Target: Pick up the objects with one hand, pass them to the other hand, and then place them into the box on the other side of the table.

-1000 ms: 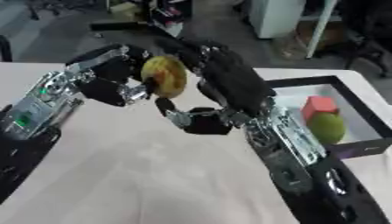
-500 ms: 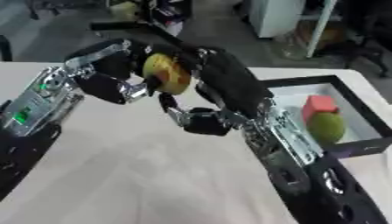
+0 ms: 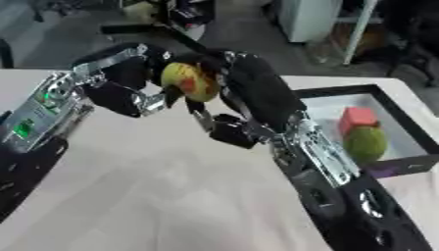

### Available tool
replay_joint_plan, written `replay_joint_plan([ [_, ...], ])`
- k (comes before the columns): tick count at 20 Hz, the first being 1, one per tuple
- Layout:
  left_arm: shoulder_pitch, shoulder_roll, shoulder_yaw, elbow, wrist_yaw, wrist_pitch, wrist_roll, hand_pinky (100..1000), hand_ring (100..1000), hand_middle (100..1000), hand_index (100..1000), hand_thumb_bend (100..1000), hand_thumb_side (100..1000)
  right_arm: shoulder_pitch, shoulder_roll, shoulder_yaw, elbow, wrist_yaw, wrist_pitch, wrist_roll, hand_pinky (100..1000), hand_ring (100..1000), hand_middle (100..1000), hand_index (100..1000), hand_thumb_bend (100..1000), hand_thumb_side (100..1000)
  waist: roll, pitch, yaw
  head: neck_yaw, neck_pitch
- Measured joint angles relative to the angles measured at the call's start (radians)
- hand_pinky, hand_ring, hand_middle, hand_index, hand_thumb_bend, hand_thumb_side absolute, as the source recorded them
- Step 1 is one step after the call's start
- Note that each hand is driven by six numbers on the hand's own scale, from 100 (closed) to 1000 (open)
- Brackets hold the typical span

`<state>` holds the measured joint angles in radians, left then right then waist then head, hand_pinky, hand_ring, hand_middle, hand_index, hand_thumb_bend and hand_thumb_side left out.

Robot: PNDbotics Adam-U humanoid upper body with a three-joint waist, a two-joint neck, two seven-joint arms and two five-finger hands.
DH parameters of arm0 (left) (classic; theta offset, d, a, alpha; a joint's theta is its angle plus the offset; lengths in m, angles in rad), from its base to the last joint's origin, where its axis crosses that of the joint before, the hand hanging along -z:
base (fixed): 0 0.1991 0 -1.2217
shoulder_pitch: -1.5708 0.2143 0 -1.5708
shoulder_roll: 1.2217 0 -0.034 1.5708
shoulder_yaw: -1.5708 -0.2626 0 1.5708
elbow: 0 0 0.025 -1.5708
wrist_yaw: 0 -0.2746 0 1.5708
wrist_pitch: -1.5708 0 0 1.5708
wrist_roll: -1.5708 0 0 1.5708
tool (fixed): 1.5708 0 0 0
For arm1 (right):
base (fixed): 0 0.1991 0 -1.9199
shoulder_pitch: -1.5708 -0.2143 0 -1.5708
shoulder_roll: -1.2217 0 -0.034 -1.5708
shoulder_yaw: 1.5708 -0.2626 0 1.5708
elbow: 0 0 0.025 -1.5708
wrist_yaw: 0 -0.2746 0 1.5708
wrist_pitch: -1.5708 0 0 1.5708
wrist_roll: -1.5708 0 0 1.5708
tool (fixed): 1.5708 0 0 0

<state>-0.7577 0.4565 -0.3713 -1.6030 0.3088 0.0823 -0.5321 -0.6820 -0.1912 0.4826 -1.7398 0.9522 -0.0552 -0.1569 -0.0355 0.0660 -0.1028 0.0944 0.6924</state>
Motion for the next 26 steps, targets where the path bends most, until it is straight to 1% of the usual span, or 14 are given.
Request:
replay_joint_plan([
  [1, 0.000, 0.000, 0.002, 0.000, -0.004, -0.003, -0.004, 485, 455, 411, 517, 298, 100, 0.000, 0.000, 0.002, 0.004, 0.006, 0.011, -0.020, 160, 316, 289, 364, 100, 100, 0.000, 0.000, 0.000, -0.001, 0.000],
  [2, 0.001, 0.000, 0.005, 0.001, -0.010, -0.008, -0.009, 508, 487, 452, 565, 498, 100, 0.000, 0.000, 0.004, 0.009, 0.011, 0.020, -0.035, 159, 315, 280, 341, 100, 100, -0.001, 0.000, 0.000, -0.002, 0.000],
  [4, 0.010, 0.001, 0.017, 0.008, -0.035, -0.019, -0.025, 546, 537, 503, 635, 808, 319, 0.002, 0.000, 0.005, 0.019, 0.016, 0.029, -0.057, 160, 314, 271, 313, 100, 100, -0.001, 0.000, 0.001, -0.005, 0.000],
  [5, 0.018, 0.001, 0.029, 0.011, -0.055, -0.028, -0.032, 549, 541, 507, 640, 833, 336, 0.005, 0.000, 0.004, 0.023, 0.016, 0.032, -0.066, 160, 314, 270, 310, 100, 100, -0.002, 0.000, 0.001, -0.007, 0.000],
  [6, 0.026, 0.002, 0.042, 0.015, -0.075, -0.037, -0.036, 566, 569, 537, 674, 1000, 440, 0.005, 0.000, 0.003, 0.027, 0.014, 0.034, -0.075, 164, 312, 262, 287, 100, 100, -0.003, 0.000, 0.001, -0.009, 0.000],
  [7, 0.035, 0.005, 0.060, 0.020, -0.097, -0.048, -0.035, 570, 573, 542, 679, 1000, 462, 0.005, -0.002, -0.002, 0.030, 0.008, 0.038, -0.085, 166, 312, 261, 282, 100, 100, -0.004, 0.000, 0.001, -0.014, 0.000],
  [8, 0.045, 0.009, 0.080, 0.026, -0.119, -0.059, -0.029, 580, 588, 565, 703, 1000, 524, 0.005, -0.006, -0.008, 0.033, -0.003, 0.043, -0.097, 180, 317, 257, 261, 100, 100, -0.005, 0.000, 0.001, -0.019, 0.000],
  [9, 0.063, 0.020, 0.111, 0.037, -0.142, -0.070, -0.018, 581, 589, 566, 704, 1000, 529, 0.007, -0.022, -0.028, 0.036, -0.018, 0.052, -0.112, 181, 317, 256, 258, 100, 100, -0.005, 0.000, 0.002, -0.026, 0.000],
  [12, 0.112, 0.057, 0.210, 0.066, -0.210, -0.094, 0.047, 578, 597, 581, 717, 1000, 617, 0.014, -0.091, -0.094, 0.054, -0.074, 0.095, -0.163, 172, 304, 241, 237, 100, 100, -0.006, 0.000, 0.003, -0.060, -0.006],
  [17, 0.219, 0.080, 0.369, 0.086, -0.279, -0.090, 0.254, 568, 597, 580, 713, 1000, 681, 0.013, -0.201, -0.209, 0.172, -0.225, 0.207, -0.275, 148, 286, 218, 223, 100, 100, -0.010, 0.000, 0.012, -0.187, -0.032],
  [20, 0.294, 0.080, 0.437, 0.068, -0.286, -0.080, 0.361, 557, 582, 562, 695, 1000, 716, 0.000, -0.251, -0.279, 0.340, -0.312, 0.278, -0.344, 141, 274, 206, 218, 100, 100, -0.010, 0.000, 0.024, -0.256, -0.039],
  [23, 0.360, 0.073, 0.495, 0.028, -0.284, -0.074, 0.439, 555, 576, 553, 689, 1000, 727, -0.046, -0.274, -0.334, 0.579, -0.387, 0.323, -0.383, 178, 301, 236, 234, 100, 100, -0.010, 0.000, 0.039, -0.298, -0.040],
  [25, 0.392, 0.051, 0.526, -0.004, -0.281, -0.072, 0.480, 556, 574, 550, 688, 1000, 729, -0.087, -0.275, -0.364, 0.749, -0.407, 0.330, -0.374, 251, 351, 298, 309, 100, 100, -0.008, 0.000, 0.054, -0.315, -0.039],
  [26, 0.404, 0.038, 0.540, -0.022, -0.279, -0.071, 0.497, 557, 576, 550, 688, 1000, 732, -0.110, -0.273, -0.378, 0.834, -0.407, 0.330, -0.364, 373, 450, 419, 527, 100, 100, -0.006, -0.001, 0.062, -0.322, -0.039],
])
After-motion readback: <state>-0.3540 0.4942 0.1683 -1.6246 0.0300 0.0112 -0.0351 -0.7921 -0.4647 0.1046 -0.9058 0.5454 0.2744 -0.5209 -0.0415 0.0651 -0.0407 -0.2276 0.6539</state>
